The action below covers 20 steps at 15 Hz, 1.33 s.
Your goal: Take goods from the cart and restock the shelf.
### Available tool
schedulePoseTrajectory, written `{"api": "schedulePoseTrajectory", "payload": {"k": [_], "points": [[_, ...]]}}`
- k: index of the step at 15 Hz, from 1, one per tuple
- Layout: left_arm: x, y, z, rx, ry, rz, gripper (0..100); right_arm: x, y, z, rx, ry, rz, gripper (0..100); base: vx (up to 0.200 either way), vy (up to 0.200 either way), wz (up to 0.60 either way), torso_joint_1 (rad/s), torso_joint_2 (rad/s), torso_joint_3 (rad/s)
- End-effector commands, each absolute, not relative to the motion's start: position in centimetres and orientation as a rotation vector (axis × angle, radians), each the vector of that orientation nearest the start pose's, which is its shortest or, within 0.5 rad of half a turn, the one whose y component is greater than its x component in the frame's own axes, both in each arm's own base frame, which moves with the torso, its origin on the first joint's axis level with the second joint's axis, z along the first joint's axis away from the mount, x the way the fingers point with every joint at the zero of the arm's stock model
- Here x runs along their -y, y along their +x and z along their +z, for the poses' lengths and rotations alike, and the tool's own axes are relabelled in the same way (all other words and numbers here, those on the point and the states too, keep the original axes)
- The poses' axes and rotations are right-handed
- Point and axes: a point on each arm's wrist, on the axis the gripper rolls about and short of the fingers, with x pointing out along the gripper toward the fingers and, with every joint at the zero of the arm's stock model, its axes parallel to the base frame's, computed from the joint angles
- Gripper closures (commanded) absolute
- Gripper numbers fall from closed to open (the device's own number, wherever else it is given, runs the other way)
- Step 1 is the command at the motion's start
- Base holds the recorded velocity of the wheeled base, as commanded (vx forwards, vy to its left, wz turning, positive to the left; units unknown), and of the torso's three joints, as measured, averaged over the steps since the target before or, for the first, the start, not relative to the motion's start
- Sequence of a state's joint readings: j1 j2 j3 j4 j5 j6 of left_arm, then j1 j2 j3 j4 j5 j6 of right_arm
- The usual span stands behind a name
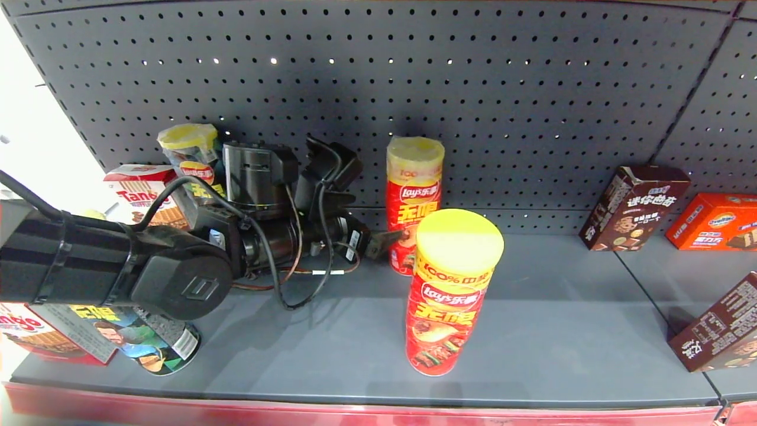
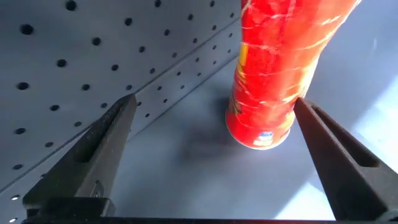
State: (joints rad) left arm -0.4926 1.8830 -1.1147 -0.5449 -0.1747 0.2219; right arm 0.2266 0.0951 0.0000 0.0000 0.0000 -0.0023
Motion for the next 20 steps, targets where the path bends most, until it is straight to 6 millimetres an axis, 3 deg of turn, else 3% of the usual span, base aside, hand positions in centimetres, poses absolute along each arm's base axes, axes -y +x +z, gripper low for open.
{"api": "schedulePoseTrajectory", "payload": {"k": [1,5,7,14,15,20], "points": [[17.9,32.7,19.5,-0.152,0.243,-0.680,0,0.3,-1.5,7.7,-0.096,-0.014,0.227,0,0.000,0.000,0.00,0.000,0.00,0.000],[17.9,32.6,19.4,-0.147,0.230,-0.679,0,0.3,-1.5,7.7,-0.096,-0.014,0.227,0,0.000,0.000,0.00,0.000,0.00,0.000],[17.6,31.6,19.7,-0.123,0.229,-0.686,0,0.3,-1.5,7.7,-0.096,-0.014,0.227,0,0.000,0.000,0.00,0.000,0.00,0.000],[16.3,26.1,22.0,-0.074,0.227,-0.733,0,0.3,-1.5,7.7,-0.096,-0.014,0.227,0,0.000,0.000,0.00,0.000,0.00,0.000],[16.4,24.2,22.8,-0.046,0.218,-0.762,0,0.3,-1.5,7.7,-0.096,-0.014,0.227,0,0.000,0.000,0.00,0.000,0.00,0.000],[14.5,19.9,26.0,0.077,0.193,-0.786,0,0.3,-1.5,7.7,-0.096,-0.014,0.227,0,0.000,0.000,0.00,0.000,0.00,0.000]]}}
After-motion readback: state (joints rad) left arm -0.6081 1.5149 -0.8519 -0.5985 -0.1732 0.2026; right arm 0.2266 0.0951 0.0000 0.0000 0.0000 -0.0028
